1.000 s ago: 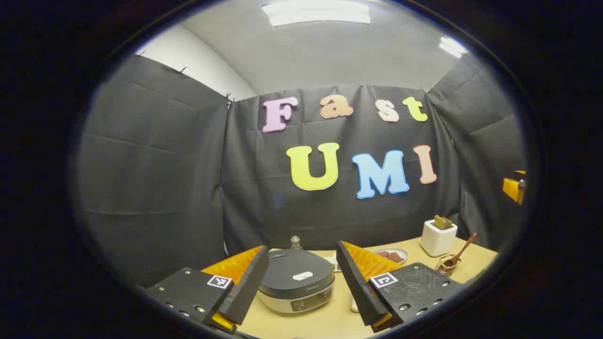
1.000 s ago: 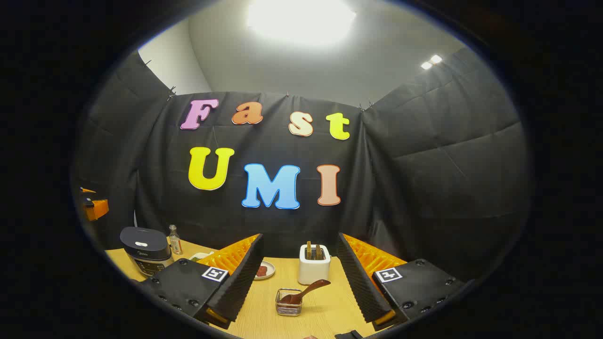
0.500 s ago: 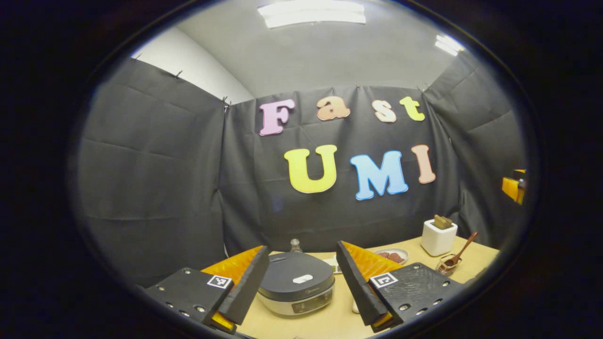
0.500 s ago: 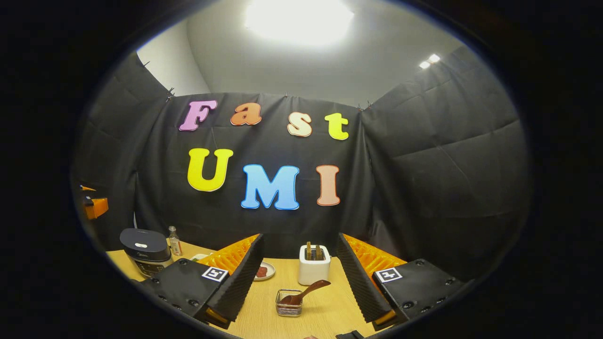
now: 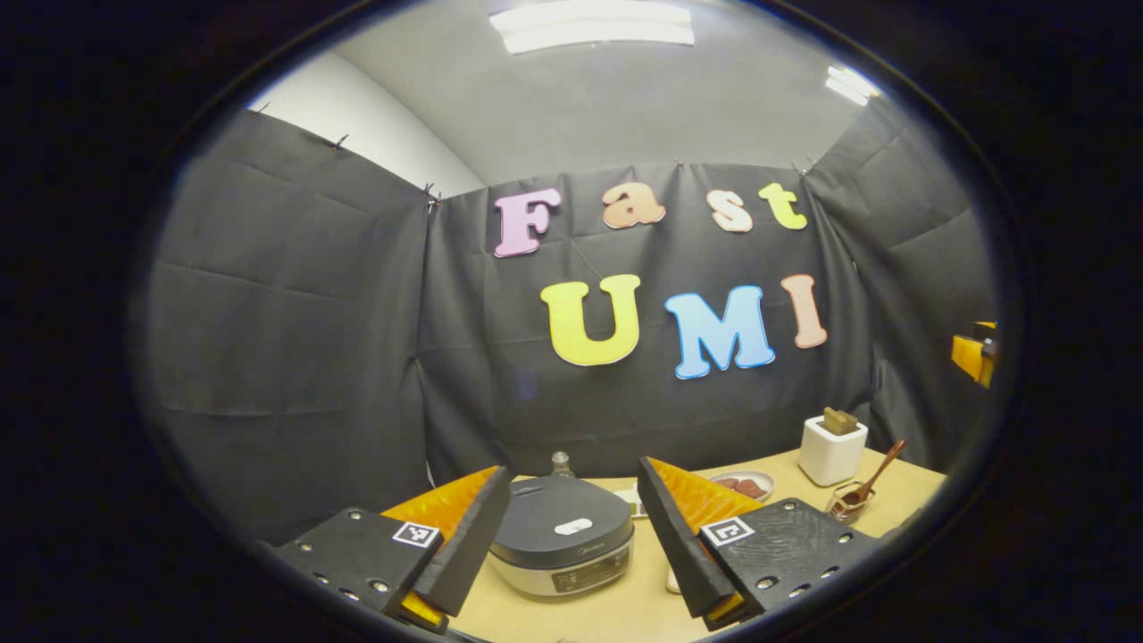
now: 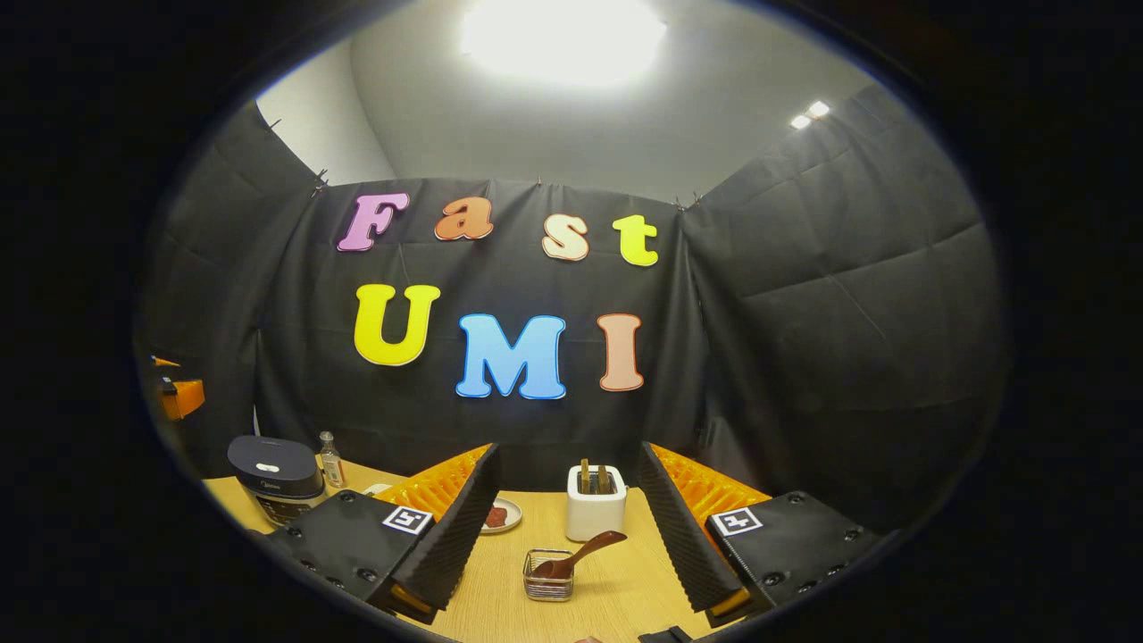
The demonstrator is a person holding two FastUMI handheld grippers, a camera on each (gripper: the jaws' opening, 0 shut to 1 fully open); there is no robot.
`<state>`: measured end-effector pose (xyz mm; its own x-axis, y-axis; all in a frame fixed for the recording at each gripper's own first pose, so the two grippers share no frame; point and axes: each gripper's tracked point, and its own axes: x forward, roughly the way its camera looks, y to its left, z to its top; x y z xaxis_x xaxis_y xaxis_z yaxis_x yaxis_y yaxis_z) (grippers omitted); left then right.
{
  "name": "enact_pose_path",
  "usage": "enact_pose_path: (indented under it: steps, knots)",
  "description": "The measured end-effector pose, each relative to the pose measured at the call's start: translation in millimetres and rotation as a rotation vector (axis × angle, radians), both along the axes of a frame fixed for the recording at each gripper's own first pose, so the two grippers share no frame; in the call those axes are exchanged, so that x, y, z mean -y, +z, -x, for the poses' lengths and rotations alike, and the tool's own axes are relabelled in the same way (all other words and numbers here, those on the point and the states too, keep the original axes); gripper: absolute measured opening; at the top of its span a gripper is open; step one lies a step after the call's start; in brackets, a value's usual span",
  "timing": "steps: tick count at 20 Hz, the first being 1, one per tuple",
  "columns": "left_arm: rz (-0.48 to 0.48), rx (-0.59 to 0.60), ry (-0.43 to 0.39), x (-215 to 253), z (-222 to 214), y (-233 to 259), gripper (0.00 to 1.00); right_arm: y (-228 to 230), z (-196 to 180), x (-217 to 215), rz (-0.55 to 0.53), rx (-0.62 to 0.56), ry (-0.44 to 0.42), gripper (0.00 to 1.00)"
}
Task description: Close the left gripper, press the button to open the rice cooker; take a wooden spoon from the chopstick holder with the right hand, scoop a spoonful of rice and pour it into the rice cooker, then put the wooden spoon back into the chopstick holder.
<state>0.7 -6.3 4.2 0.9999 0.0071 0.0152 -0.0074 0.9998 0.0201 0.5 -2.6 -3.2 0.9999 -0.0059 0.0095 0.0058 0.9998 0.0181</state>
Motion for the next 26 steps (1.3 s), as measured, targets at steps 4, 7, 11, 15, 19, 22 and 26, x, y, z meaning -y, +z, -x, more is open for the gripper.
enact_pose_path:
  steps: [4,7,11,15,19,22,26]
  knots:
    - [-0.006,-0.005,0.007,0,-1,-1,0.9,-1,-3,4,0.007,0.0,0.004,0.98]
    - [-0.01,-0.011,0.027,0,-2,-1,0.9,-4,-6,8,0.003,0.0,0.007,0.98]
    - [-0.025,-0.023,0.049,3,-7,2,0.72,-8,-10,17,0.009,-0.002,0.016,0.98]
    - [-0.033,-0.032,0.056,15,-10,2,0.72,-14,-14,27,0.014,-0.002,0.039,0.98]
    - [-0.024,-0.032,0.071,27,-10,2,0.39,-23,-19,39,0.018,-0.003,0.07,0.98]
    - [-0.041,-0.06,0.12,19,-16,-16,0.19,-28,-23,43,0.038,-0.001,0.096,0.98]
    - [0.012,-0.134,0.12,13,-40,-46,0.01,-35,-30,39,0.041,-0.023,0.11,0.97]
